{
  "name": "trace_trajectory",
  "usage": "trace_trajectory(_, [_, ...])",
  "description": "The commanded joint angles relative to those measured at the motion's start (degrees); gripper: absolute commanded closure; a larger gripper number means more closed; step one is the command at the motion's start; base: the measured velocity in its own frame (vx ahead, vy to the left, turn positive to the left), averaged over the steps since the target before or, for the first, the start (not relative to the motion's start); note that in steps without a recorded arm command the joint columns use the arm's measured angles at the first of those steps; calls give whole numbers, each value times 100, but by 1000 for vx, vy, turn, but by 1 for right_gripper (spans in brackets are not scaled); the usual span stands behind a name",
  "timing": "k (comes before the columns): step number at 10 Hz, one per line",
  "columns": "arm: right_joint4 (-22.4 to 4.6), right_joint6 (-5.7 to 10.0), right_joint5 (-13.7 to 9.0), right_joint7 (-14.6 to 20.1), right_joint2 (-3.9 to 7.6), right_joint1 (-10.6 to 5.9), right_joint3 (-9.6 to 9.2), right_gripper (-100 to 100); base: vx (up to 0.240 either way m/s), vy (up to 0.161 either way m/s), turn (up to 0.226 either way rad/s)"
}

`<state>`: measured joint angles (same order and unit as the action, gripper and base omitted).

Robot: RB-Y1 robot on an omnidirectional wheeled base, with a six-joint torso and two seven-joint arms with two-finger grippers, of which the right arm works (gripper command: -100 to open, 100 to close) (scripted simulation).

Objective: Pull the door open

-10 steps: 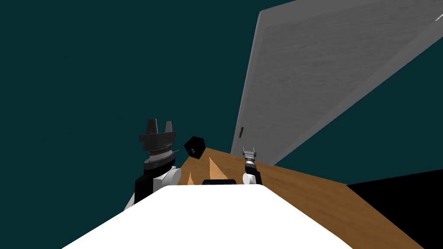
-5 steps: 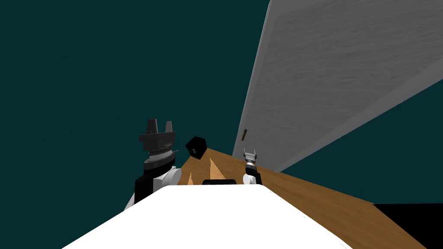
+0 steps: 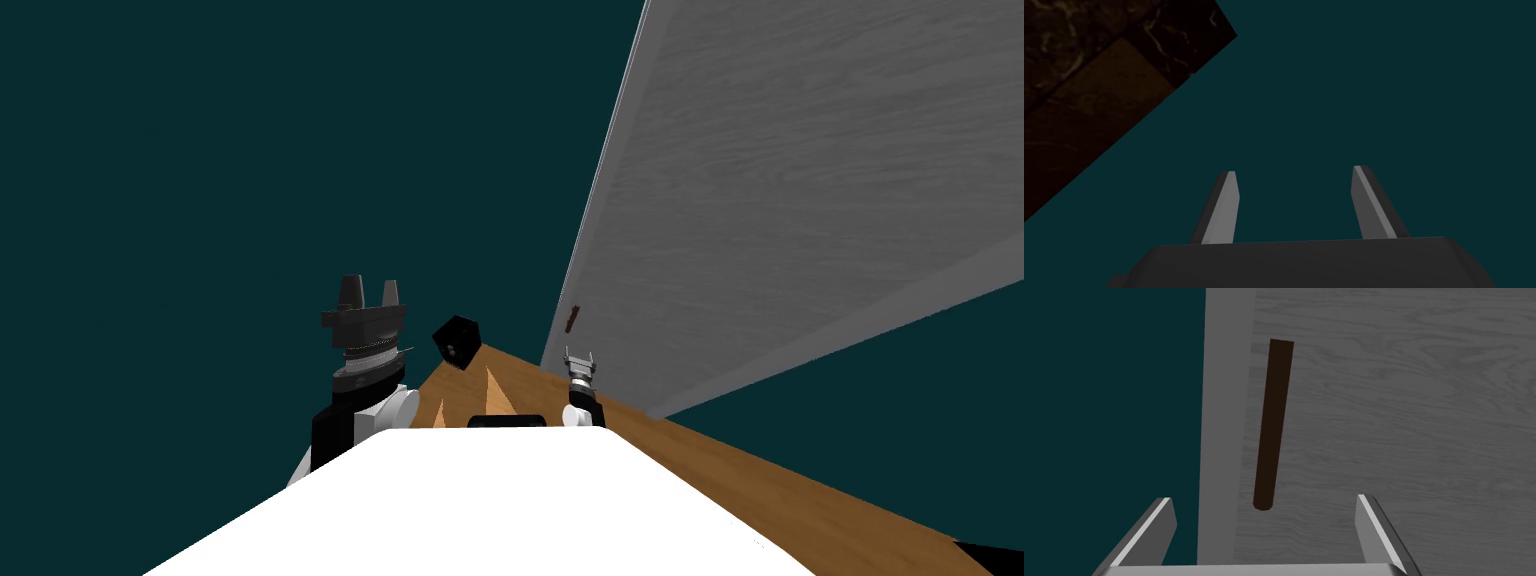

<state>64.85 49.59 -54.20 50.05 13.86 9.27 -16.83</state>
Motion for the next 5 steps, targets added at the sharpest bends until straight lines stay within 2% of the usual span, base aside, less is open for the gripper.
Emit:
trace_trajectory(1, [-196, 86, -167, 196, 31, -75, -54, -100, 109, -63, 128])
trace_trajectory(5, [-686, 303, -551, 657, 111, -241, -195, -100, 100, -55, 117])
